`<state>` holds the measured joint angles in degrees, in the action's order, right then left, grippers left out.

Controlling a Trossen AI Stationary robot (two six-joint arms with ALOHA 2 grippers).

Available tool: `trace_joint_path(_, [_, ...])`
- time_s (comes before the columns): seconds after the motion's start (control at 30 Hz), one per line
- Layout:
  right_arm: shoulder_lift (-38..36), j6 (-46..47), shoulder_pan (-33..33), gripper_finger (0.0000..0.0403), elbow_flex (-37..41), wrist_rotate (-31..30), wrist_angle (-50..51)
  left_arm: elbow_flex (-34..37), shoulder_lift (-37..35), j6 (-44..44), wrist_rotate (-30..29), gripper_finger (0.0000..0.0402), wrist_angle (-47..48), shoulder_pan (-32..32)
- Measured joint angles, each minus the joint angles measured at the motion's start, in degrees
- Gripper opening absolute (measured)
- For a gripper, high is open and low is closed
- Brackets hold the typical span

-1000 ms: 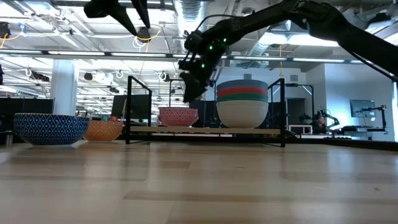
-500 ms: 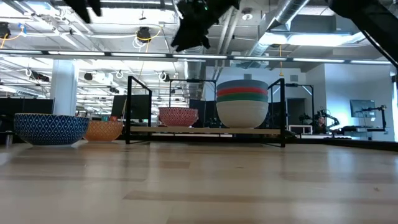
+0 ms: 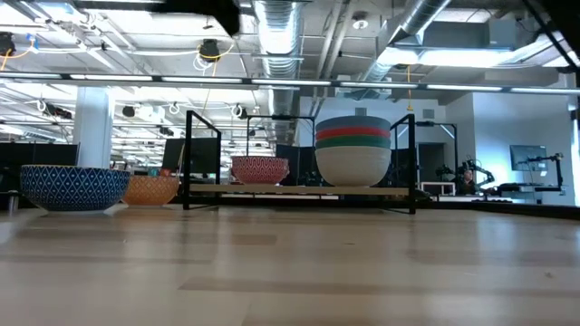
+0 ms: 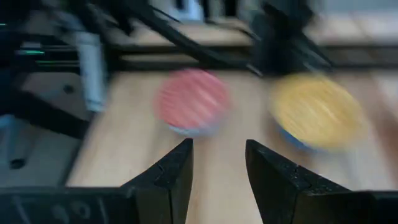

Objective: Place and stack bowls onto a shelf
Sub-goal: Stack the small red bowl on the small blue bowl on the shelf

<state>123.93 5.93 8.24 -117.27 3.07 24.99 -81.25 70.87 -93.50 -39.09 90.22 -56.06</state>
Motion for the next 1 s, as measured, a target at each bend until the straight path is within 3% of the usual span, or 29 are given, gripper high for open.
trace_joint_path(0.17, [0.1,-6.7,3.2,0.0171,6.1,-1.7,-13.2,0.0,0.2,6.4,3.9,0.0163,-0.3,-0.8])
trace_joint_path(0.33, [2.9,-3.3,3.6,0.0171,8.4,-1.7,-20.3,0.6,1.2,8.1,8.5,0.0163,-3.3,-0.8])
trace_joint_path(0.6, [15.6,-0.2,4.0,0.0171,-4.8,-1.7,-14.7,0.9,1.4,5.8,8.4,0.0163,-3.7,-1.3])
trace_joint_path(0.77, [21.7,-15.5,4.8,0.0178,-13.1,-1.7,-12.9,0.9,1.4,5.3,8.9,0.0163,-3.6,-1.3])
trace_joint_path(1.0, [26.7,-35.5,5.2,0.0222,-14.5,3.3,-20.1,0.9,1.4,3.1,9.2,0.0163,-3.7,-1.3])
